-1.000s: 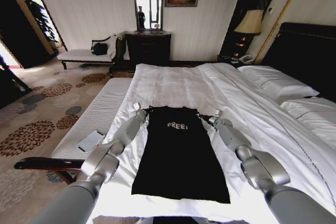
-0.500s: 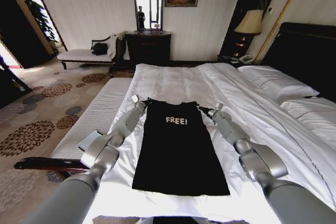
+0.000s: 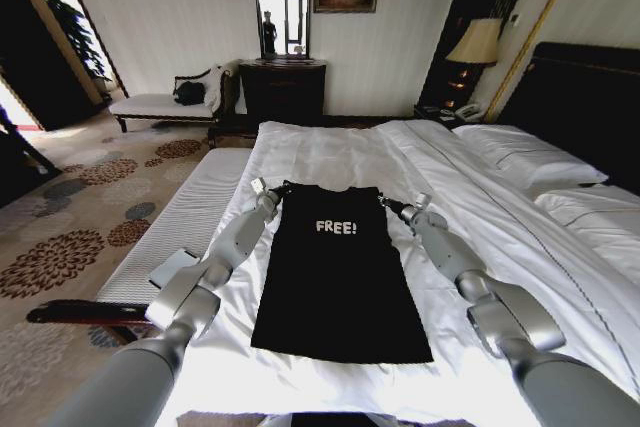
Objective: Fold the clothes on the bed.
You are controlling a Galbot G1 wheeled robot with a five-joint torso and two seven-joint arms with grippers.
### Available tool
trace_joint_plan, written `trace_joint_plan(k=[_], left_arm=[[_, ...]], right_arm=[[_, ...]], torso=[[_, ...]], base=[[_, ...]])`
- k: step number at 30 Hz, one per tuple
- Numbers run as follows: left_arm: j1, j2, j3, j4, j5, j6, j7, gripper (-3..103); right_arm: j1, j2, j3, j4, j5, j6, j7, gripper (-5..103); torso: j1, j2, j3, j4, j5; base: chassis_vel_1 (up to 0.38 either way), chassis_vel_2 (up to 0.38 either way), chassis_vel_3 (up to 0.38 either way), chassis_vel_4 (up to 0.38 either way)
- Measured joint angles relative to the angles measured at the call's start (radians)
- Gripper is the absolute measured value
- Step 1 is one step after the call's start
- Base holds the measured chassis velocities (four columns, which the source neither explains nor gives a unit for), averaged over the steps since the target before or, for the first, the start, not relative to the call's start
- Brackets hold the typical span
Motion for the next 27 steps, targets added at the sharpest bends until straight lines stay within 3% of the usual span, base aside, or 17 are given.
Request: trace_joint_plan(k=[5, 16, 27], left_arm=[[0.08, 0.075, 0.005, -0.174, -0.026, -0.009, 0.0, 2], [0.229, 0.231, 0.014, -0.492, -0.075, -0.017, 0.0, 2], [0.379, 0.316, -0.023, -0.767, -0.104, -0.014, 0.0, 2]], right_arm=[[-0.107, -0.068, 0.01, 0.154, 0.028, 0.017, -0.005, 1], [-0.273, -0.141, 0.051, 0.392, 0.053, 0.062, -0.001, 1], [-0.396, -0.21, 0.119, 0.648, 0.068, 0.078, 0.024, 1]], torso=[[0.0, 0.0, 0.0, -0.0004, 0.0001], [0.0, 0.0, 0.0, 0.0002, 0.0], [0.0, 0.0, 0.0, 0.0002, -0.0001]], base=[[0.0, 0.0, 0.0, 0.0], [0.0, 0.0, 0.0, 0.0], [0.0, 0.0, 0.0, 0.0]])
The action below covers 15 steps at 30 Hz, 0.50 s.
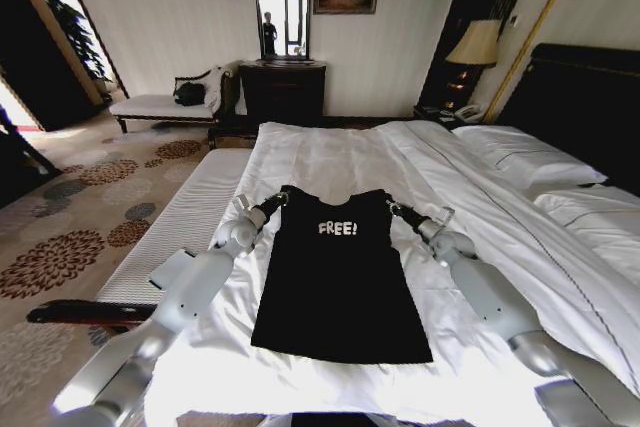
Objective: Fold the clothes on the bed.
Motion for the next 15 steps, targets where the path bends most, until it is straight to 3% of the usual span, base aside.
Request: trace_joint_plan(k=[15], left_arm=[[0.205, 0.124, -0.089, -0.253, -0.031, 0.002, 0.0, 2]], right_arm=[[-0.315, -0.037, 0.204, 0.239, -0.011, 0.007, 0.01, 1]], torso=[[0.0, 0.0, 0.0, -0.0004, 0.0002]], base=[[0.0, 0.0, 0.0, 0.0]])
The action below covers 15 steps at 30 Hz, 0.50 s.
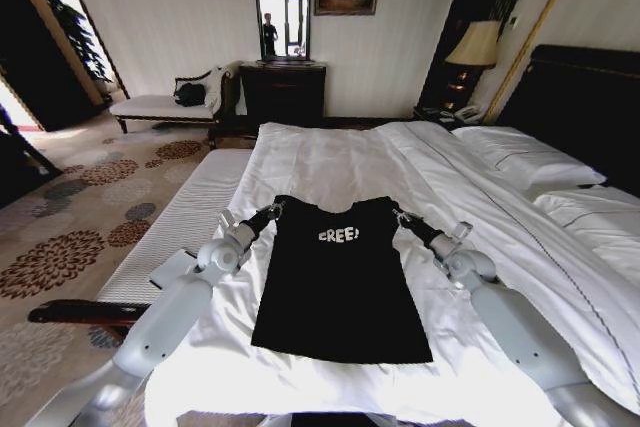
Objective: Fold the clothes on the bed.
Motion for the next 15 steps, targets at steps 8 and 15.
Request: trace_joint_plan(k=[8, 15], left_arm=[[0.131, 0.046, -0.045, -0.065, 0.031, -0.005, 0.0, 2], [0.26, 0.049, -0.095, -0.127, 0.083, -0.02, 0.0, 2]], right_arm=[[-0.17, 0.008, 0.102, 0.123, -0.031, 0.01, 0.0, 1], [-0.365, 0.05, 0.195, 0.228, -0.076, 0.036, -0.009, 1]], torso=[[0.0, 0.0, 0.0, 0.0003, 0.0], [0.0, 0.0, 0.0, 0.0004, -0.0001]], base=[[0.0, 0.0, 0.0, 0.0], [0.0, 0.0, 0.0, 0.0]])
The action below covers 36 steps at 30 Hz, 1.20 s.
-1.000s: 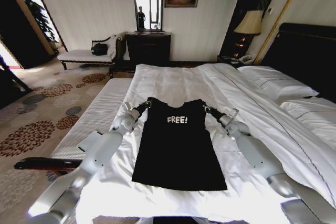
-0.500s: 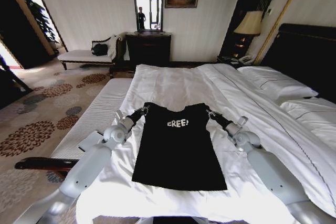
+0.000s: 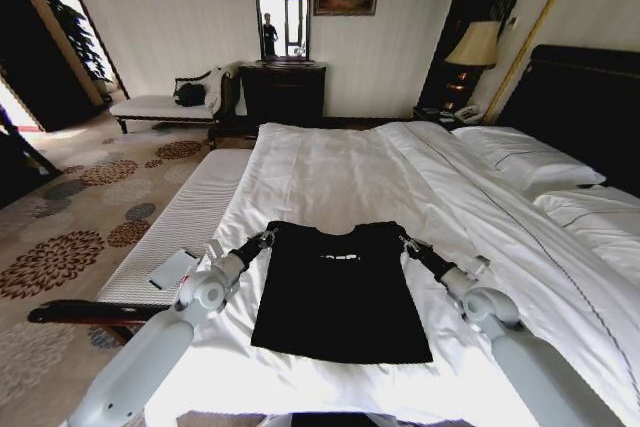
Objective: Fold the clothes on the bed.
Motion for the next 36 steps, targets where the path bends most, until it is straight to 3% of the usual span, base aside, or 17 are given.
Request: trace_joint_plan(k=[36], left_arm=[[0.425, -0.073, -0.164, -0.155, 0.159, -0.028, 0.0, 2]], right_arm=[[-0.339, 0.183, 0.122, 0.081, -0.15, 0.143, -0.104, 1]], torso=[[0.0, 0.0, 0.0, -0.0004, 0.0001]], base=[[0.0, 0.0, 0.0, 0.0]])
